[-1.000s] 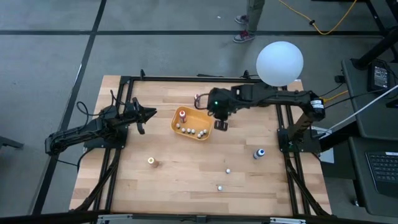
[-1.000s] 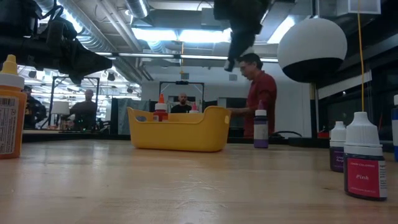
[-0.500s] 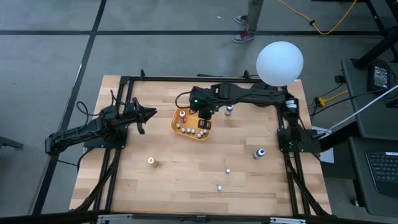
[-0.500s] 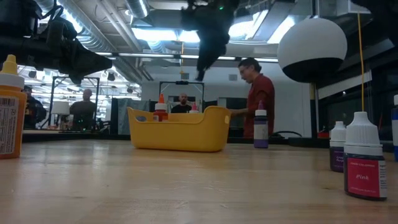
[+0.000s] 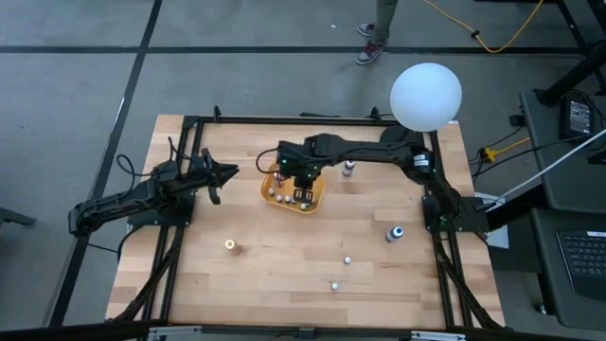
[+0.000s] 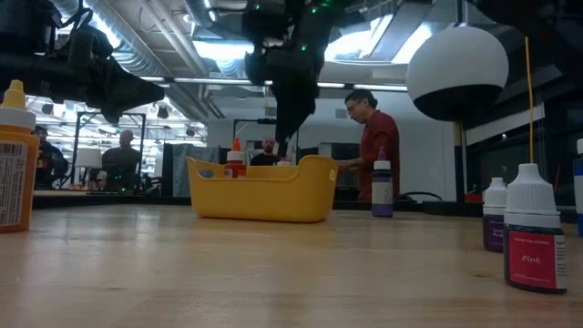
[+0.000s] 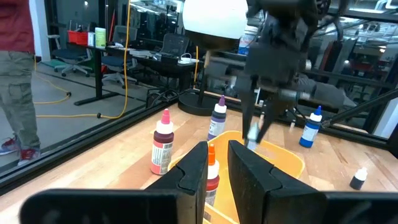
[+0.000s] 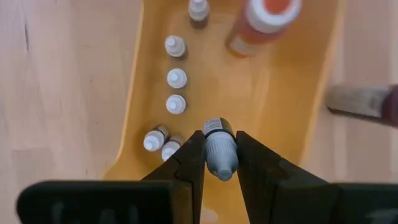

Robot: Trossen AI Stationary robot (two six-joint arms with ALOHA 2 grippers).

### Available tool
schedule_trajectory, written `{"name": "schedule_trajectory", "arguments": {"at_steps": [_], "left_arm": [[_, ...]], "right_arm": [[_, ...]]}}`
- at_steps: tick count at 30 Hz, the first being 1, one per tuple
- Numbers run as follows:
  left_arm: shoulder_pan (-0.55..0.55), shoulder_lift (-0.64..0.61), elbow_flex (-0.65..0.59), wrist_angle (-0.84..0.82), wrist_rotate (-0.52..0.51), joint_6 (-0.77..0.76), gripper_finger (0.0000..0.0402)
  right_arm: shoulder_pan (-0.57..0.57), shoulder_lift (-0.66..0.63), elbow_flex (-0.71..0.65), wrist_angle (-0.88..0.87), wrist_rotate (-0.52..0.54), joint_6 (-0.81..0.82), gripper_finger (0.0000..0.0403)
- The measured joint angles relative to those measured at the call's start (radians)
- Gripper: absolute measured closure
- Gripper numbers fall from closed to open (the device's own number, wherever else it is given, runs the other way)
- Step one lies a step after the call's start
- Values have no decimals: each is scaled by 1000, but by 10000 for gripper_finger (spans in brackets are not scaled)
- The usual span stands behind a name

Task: Pick & Place food coloring
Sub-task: Put the small black food coloring bottle into the yellow bin

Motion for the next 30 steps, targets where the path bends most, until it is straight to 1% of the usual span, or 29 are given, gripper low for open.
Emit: {"name": "schedule_trajectory", "arguments": {"at_steps": [10, 13, 17, 25, 30], "left_arm": [[0, 0, 0, 0, 0, 0, 343], [0, 0, 0, 0, 0, 0, 345], [0, 0, 0, 0, 0, 0, 342], [0, 0, 0, 0, 0, 0, 344], [0, 0, 0, 0, 0, 0, 343]], "right_arm": [[8, 77, -1, -2, -3, 26, 321], [13, 94, -1, -4, -22, 49, 321], [22, 118, -1, -7, -20, 75, 321], [34, 120, -2, 27, -11, 79, 321], [34, 140, -2, 5, -6, 104, 321]]}}
